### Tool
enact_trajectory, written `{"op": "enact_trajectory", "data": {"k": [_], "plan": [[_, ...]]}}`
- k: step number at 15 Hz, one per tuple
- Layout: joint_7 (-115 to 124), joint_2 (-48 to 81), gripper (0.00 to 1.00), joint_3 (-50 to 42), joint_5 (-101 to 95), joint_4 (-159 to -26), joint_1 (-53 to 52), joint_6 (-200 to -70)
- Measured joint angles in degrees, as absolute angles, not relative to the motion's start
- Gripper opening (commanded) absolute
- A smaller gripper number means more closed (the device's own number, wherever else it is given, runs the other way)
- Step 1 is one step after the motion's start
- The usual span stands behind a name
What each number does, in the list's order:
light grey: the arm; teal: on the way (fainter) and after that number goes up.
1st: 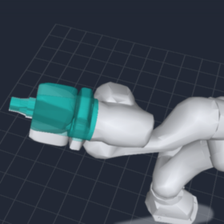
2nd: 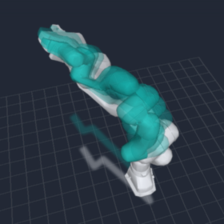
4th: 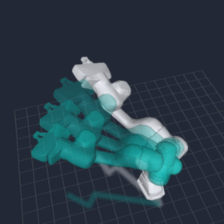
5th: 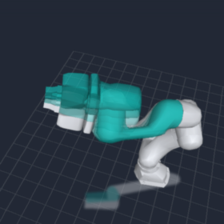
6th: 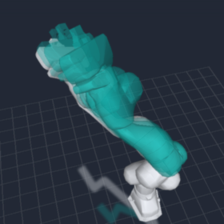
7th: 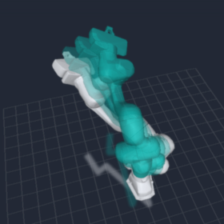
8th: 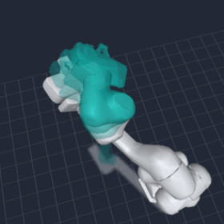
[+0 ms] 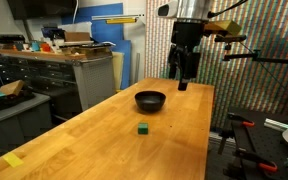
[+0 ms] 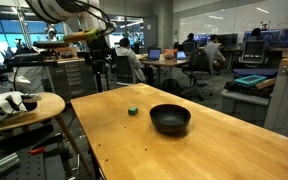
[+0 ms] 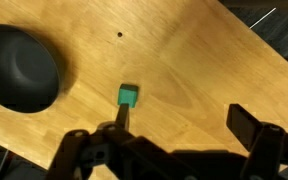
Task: Put the green thing in the bowl
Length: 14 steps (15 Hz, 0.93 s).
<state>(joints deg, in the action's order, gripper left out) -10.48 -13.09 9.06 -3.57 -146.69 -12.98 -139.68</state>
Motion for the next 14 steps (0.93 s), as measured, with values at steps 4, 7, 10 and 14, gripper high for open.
{"op": "enact_trajectory", "data": {"k": [4,7,10,14], "plan": [[-10.89,-5.61,1.00,9.56,-6.30,-145.98,-12.97,-145.86],[-10.35,-0.13,1.00,9.56,-8.53,-144.35,-12.69,-148.70],[-7.91,5.02,1.00,9.25,-11.23,-141.73,-12.09,-149.81],[-4.08,11.20,1.00,7.70,-13.80,-137.70,-11.85,-150.12]]}}
